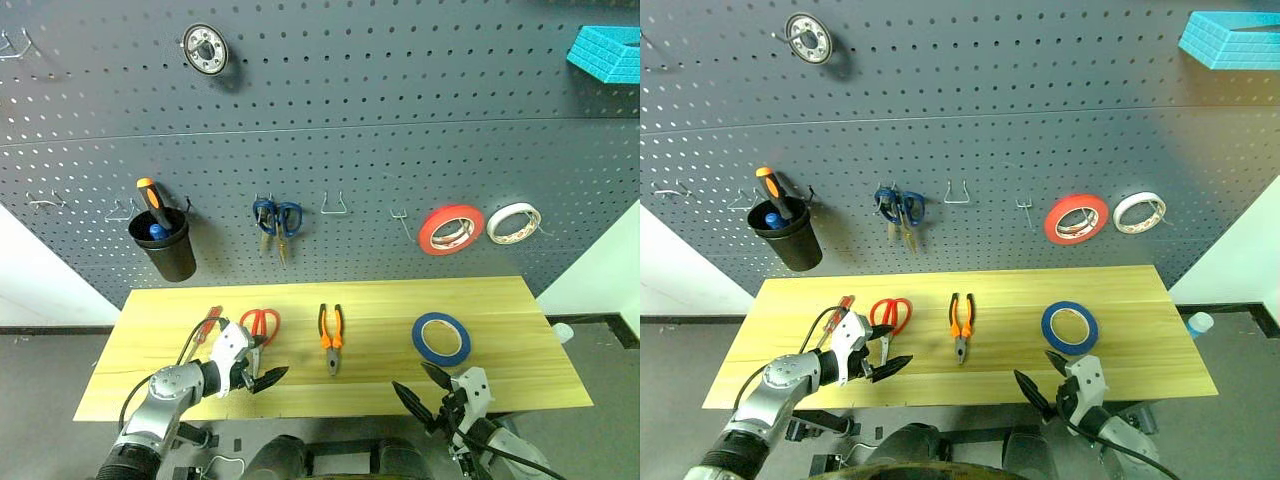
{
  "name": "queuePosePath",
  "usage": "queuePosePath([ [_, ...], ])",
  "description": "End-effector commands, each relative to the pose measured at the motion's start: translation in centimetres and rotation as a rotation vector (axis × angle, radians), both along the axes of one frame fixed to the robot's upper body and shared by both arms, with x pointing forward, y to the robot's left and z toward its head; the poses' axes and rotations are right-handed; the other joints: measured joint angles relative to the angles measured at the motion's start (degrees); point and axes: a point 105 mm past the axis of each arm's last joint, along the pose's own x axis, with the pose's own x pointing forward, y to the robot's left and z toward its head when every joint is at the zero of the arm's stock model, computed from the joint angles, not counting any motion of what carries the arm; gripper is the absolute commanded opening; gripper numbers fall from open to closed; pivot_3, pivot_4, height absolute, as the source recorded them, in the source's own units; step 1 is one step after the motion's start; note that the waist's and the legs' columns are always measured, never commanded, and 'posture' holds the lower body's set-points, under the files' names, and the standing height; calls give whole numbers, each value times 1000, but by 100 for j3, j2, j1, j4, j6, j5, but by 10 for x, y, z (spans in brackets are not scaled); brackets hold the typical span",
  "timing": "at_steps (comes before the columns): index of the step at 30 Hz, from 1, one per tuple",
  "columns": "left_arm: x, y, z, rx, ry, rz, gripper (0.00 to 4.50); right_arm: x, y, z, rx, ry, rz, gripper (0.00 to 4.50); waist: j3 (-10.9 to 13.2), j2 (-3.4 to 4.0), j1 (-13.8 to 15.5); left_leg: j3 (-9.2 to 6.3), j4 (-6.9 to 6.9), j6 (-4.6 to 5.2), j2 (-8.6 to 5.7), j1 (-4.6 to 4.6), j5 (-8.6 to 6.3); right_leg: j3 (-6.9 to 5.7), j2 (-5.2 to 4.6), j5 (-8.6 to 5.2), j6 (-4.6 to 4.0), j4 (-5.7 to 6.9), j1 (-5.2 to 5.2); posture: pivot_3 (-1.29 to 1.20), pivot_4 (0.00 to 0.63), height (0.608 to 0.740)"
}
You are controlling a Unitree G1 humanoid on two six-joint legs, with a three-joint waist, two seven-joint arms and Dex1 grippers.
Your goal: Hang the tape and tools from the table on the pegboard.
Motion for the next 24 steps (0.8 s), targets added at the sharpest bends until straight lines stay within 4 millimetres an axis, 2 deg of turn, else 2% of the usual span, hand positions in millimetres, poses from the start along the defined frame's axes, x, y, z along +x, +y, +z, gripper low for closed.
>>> queuePosePath([
  [1,8,5,-5,12,-44,8,4442,3,0,6,10,-32,-9,4500,-2,-4,-1,0,0,0,0,0,0,0,0,0,0,-1,0,59,23,727],
  [9,-3,17,-26,19,-25,11,4442,3,-1,6,6,-32,-6,4500,-12,-18,-10,0,0,0,0,0,0,1,0,0,0,0,-3,61,24,727],
  [15,-2,19,-23,8,-79,11,4442,5,-4,8,-4,-58,-31,4500,-15,-20,-2,-1,0,1,0,0,0,1,0,1,0,1,-4,56,29,727],
  [18,7,20,-17,-1,-116,25,4442,6,-9,11,-22,-89,-80,4500,-15,-22,-1,-1,0,1,0,0,0,0,1,1,0,1,-4,47,36,727],
  [21,19,19,4,-33,-200,14,4442,32,26,51,-39,-179,-108,4500,-13,-18,-22,-1,0,1,1,-2,0,1,1,1,0,4,-9,42,40,727],
  [24,28,13,22,-59,-257,-12,4442,38,28,64,-68,-184,-149,4500,-14,-23,-32,1,3,-3,1,-32,2,21,5,3,-3,25,-30,40,43,727],
])
